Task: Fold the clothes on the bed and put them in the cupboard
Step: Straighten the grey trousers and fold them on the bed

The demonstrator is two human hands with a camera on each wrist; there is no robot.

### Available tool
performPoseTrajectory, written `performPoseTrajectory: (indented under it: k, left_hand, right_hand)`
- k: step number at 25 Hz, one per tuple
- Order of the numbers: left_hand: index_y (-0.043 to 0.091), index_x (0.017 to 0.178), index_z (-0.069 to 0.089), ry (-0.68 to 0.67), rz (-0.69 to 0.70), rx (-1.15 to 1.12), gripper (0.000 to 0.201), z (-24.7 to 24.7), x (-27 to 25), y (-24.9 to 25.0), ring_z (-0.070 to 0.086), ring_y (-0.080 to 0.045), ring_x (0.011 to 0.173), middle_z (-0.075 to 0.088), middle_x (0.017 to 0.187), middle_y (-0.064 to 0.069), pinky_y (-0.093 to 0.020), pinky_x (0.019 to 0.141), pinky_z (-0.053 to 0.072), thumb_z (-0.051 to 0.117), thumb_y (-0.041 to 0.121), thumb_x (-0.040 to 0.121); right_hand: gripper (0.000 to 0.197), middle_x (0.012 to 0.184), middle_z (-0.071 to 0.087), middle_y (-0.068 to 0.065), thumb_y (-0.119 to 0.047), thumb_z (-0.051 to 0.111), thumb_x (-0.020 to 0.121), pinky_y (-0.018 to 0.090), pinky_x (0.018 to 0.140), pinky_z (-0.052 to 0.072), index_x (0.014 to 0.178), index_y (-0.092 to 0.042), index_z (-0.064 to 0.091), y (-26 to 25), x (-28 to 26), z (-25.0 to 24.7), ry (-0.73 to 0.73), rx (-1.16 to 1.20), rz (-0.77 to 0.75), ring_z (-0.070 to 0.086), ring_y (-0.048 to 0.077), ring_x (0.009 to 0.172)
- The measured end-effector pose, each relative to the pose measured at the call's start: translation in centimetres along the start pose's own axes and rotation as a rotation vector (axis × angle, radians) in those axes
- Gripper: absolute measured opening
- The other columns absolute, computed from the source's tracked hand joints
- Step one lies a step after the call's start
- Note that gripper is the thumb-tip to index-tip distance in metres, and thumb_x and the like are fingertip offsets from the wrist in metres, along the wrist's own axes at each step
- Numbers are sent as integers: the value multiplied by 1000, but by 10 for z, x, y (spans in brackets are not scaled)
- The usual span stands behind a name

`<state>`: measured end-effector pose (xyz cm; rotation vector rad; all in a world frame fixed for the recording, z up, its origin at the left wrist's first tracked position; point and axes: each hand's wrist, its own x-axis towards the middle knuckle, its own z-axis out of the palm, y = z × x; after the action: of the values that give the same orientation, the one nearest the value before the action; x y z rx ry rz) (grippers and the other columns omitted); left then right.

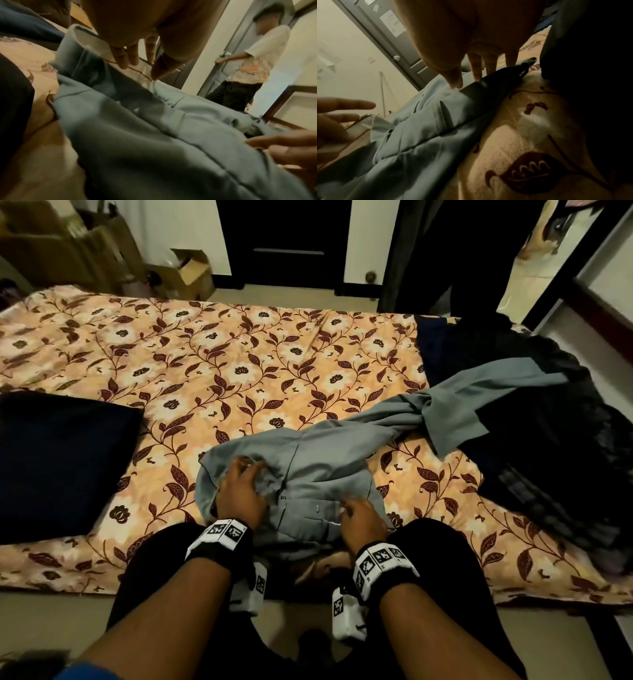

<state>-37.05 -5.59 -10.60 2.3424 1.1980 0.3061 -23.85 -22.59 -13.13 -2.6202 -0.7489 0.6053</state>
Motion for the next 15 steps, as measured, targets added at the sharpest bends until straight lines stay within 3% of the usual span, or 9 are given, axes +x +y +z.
performPoseTrajectory:
  k: [2,3,4,6,8,11,13,15]
  left_hand:
    - [37,147,36,-89,-84,230,68,0,17,-5,43,-42,129,2,162,-11,-50,100,47,58,10,89]
    - [39,148,30,-143,-87,272,69,-1,25,-3,47,-42,125,2,162,-12,-50,98,49,52,8,91]
    - [38,145,35,-199,-62,265,62,-1,32,-4,53,-40,119,16,159,-15,-50,96,50,50,9,92]
    - [36,120,55,-269,-10,201,30,-8,43,1,61,-34,104,56,132,-14,-43,88,52,50,21,95]
    - [31,102,64,-195,-33,100,16,-21,40,13,64,-31,92,69,108,-8,-37,79,51,51,25,95]
    - [21,88,70,22,-79,-28,21,-44,22,35,65,-34,86,70,89,-6,-34,72,49,51,26,94]
    - [25,103,73,145,-36,-8,21,-59,5,44,63,-31,90,72,93,-5,-39,83,49,55,29,93]
    - [33,116,69,200,44,-46,28,-71,-15,48,56,-24,97,69,93,1,-41,94,37,60,24,91]
  right_hand:
    - [40,141,44,3,-22,48,93,39,105,36,131,-32,52,-2,5,5,13,-76,-107,43,27,127]
    - [46,141,43,3,-20,49,91,40,105,35,134,-34,47,-5,9,8,-13,-137,-178,42,27,128]
    - [50,140,41,5,-19,48,90,43,104,34,137,-35,42,-10,13,11,-45,-218,-234,42,28,127]
    - [48,135,43,7,-20,47,91,47,101,34,136,-34,40,-20,21,13,-93,-368,-266,45,30,124]
    - [38,129,52,6,-22,46,92,47,100,35,128,-33,50,-27,31,4,-96,-356,-247,50,30,119]
    - [27,116,65,7,-22,48,93,41,96,45,112,-24,66,-32,38,-19,3,45,-167,59,31,109]
    - [23,118,64,12,-15,53,92,37,95,48,109,-16,69,-34,31,-37,175,339,-146,60,29,107]
    - [26,121,62,10,-7,55,91,34,99,46,112,-13,69,-39,14,-58,346,592,-155,58,22,109]
